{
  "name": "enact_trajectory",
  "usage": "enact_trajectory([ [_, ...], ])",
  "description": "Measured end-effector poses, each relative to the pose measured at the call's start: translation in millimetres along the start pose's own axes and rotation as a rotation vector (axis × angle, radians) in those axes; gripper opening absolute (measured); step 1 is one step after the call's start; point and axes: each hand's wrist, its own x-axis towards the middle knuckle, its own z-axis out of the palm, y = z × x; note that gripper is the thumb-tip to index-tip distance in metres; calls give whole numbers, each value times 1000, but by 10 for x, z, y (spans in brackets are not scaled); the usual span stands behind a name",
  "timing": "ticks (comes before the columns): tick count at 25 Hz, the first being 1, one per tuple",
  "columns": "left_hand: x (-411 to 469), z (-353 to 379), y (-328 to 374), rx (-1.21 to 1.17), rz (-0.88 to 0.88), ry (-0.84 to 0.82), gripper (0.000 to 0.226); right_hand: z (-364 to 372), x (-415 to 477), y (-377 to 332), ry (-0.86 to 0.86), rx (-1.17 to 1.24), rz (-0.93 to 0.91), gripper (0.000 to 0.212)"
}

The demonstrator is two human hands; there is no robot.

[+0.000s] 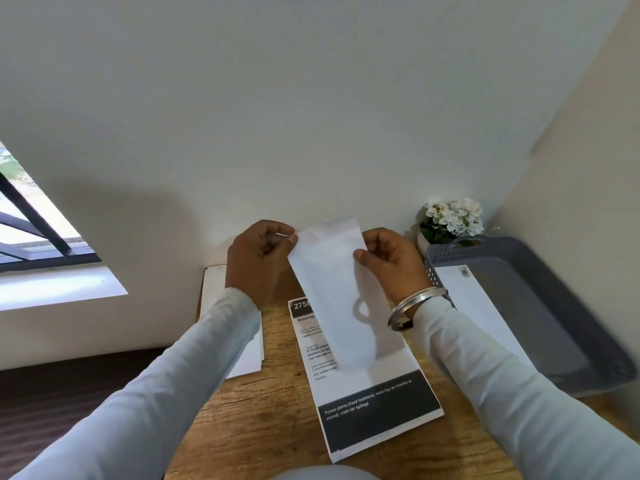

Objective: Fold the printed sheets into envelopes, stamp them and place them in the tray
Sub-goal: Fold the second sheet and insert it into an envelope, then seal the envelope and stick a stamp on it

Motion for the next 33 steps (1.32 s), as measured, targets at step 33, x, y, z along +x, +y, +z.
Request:
enact_trajectory([
  [33,-789,218,-1541,1035,378,-666,61,532,-600,1227,-693,-1222,-316,54],
])
